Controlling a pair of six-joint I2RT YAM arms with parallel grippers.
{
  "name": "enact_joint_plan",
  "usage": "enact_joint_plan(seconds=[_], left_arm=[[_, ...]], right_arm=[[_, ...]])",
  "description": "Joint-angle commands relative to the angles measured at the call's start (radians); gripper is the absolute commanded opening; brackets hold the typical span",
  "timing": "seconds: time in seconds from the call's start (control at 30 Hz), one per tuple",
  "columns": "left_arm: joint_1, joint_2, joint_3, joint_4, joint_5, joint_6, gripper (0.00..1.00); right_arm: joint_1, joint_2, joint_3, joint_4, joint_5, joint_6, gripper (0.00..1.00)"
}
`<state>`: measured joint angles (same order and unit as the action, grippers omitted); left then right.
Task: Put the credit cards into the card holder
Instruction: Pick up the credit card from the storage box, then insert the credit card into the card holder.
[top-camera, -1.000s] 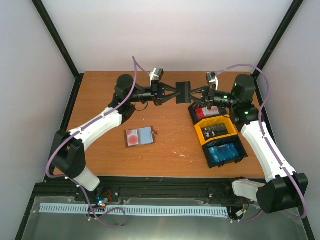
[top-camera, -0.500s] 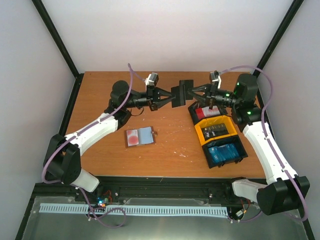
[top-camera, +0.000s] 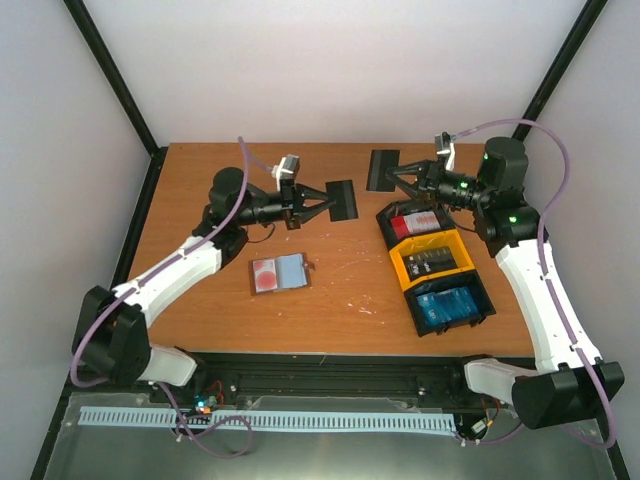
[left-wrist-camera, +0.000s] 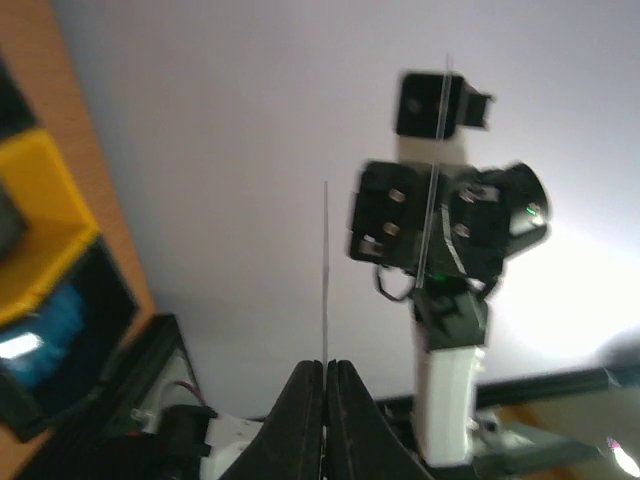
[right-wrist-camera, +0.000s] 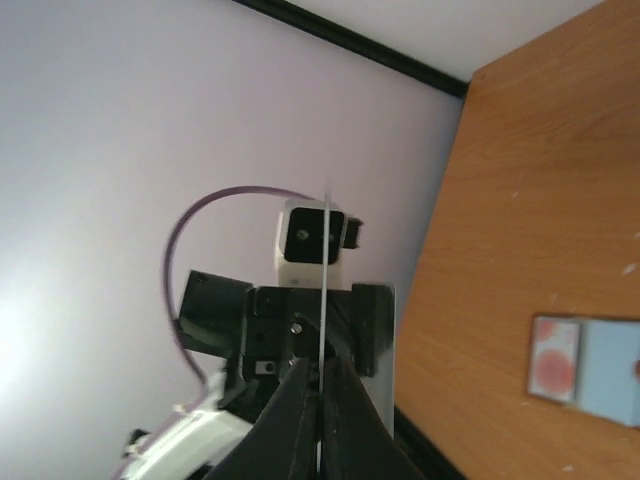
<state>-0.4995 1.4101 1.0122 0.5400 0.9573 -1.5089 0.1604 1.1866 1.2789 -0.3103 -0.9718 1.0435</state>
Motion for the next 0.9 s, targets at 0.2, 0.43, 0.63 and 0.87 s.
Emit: enact_joint_plan(seconds=[0.2, 0.43, 0.63, 0.87], left_arm=[[0.126, -0.244, -0.057, -0.967, -0.550, 0.705, 0.00], [0.206, -0.225, -0.246, -0.947, -0.503, 0.787, 0.01], [0.318, -0.152, -0.336, -0.869, -0.417, 0.873, 0.01], [0.379, -0.003, -0.331, -0.824, -0.323, 0.988, 0.01]], right_arm=[[0.105, 0.075, -0.079, -0.227, 0.214, -0.370, 0.03], [0.362, 0.276, -0.123, -0.193, 0.450, -0.427, 0.03], [0.511, 0.470, -0.076, -0.139, 0.565, -0.448, 0.03], [0.594, 0.650, 0.027, -0.073, 0.610, -0.448, 0.03]])
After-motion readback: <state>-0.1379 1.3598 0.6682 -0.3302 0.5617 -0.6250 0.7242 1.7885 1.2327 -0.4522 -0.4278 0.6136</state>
